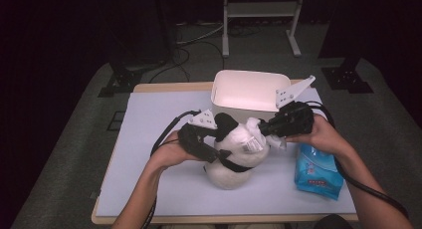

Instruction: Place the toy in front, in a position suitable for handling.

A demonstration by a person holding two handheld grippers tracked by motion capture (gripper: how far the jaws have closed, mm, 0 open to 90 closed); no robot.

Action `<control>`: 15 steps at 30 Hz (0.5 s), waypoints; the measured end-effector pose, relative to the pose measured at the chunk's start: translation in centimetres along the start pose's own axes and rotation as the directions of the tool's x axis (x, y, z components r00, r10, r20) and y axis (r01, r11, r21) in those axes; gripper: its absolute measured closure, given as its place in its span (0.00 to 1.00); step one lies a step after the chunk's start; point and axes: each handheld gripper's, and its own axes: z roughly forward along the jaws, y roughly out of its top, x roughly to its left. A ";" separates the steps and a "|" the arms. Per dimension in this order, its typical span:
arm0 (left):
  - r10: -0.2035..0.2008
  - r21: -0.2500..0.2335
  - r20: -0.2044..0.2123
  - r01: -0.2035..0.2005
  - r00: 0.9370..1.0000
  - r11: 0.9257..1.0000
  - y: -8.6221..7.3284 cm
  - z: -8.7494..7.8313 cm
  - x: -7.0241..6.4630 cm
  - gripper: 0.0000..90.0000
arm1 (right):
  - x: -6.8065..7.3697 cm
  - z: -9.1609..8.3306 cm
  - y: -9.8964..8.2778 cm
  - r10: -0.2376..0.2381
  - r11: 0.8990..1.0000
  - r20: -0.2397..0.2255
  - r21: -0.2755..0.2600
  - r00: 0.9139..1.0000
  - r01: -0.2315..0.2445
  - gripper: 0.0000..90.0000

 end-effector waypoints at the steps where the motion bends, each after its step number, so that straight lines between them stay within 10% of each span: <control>1: 0.005 -0.002 0.000 -0.005 1.000 1.000 0.1 0.2 -0.1 0.34 | 0.0 -0.1 0.0 -0.003 1.000 0.001 -0.001 1.000 0.003 0.94; 15: 0.060 -0.013 0.050 -0.060 0.997 0.998 1.1 1.8 -1.3 0.34 | 0.2 0.1 0.6 -0.013 1.000 0.000 0.016 1.000 0.013 0.94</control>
